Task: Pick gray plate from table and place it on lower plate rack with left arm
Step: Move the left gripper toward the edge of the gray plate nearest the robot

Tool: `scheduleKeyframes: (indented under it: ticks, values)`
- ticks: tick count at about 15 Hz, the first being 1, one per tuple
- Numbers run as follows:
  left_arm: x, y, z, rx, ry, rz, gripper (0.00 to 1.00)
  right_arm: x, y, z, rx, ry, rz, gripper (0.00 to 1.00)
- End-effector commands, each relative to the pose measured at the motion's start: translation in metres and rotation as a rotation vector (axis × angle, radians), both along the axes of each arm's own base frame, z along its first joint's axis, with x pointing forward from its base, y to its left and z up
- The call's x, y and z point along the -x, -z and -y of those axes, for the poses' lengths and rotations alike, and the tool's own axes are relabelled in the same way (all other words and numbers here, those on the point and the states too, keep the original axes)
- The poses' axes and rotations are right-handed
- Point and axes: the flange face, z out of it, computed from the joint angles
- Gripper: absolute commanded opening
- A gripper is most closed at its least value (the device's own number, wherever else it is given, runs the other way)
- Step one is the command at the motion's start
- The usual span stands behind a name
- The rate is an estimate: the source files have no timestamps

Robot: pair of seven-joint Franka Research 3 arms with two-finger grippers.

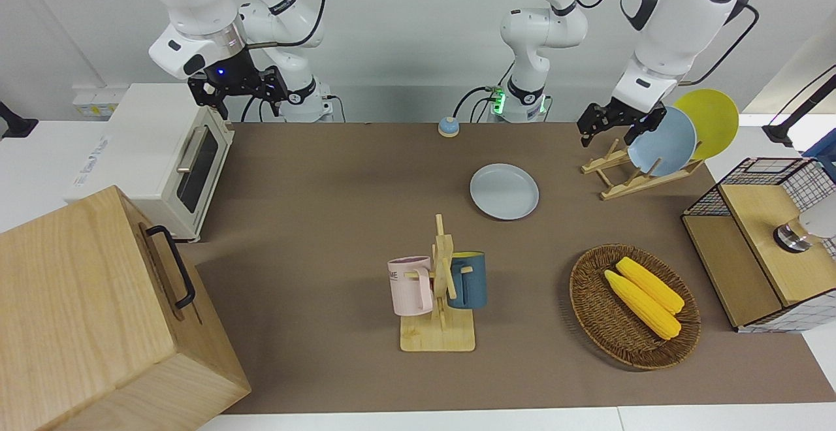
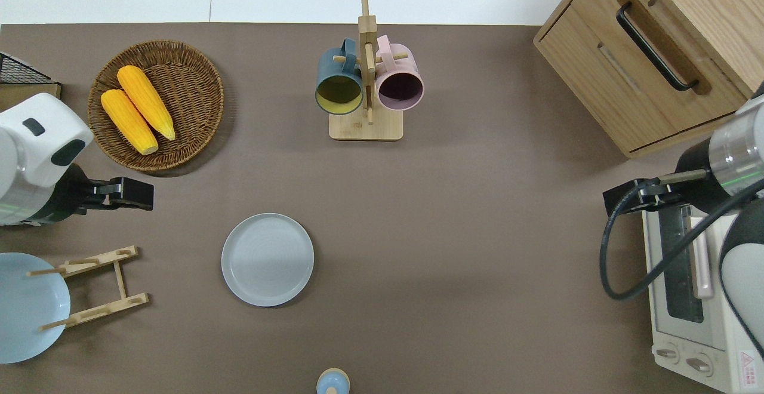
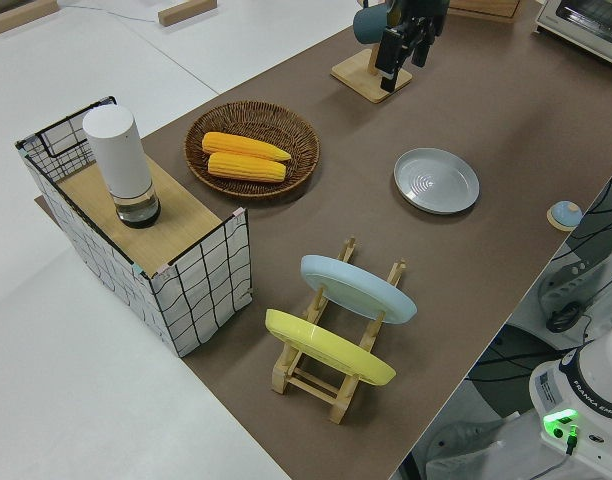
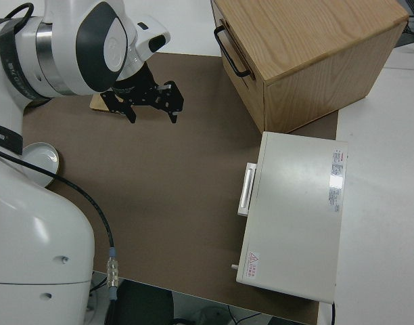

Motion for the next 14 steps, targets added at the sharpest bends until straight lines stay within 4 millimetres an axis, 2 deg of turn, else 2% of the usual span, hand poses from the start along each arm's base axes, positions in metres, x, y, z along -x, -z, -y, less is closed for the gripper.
scheduleKeyframes:
  ticks: [1,10,14]
  values:
    - [0.026,0.040,0.004,0.060,-0.100,0.021,1.00,0.002,-0.003,0.002,0.007,0.014,-0.002,0.983]
    - [0.078,0.142,0.023,0.087,-0.135,0.079,1.00,0.002,-0.003,0.002,0.007,0.014,-0.002,0.983]
    - [0.091,0.173,0.022,0.129,-0.184,0.058,1.00,0.002,-0.004,0.003,0.007,0.016,0.000,0.983]
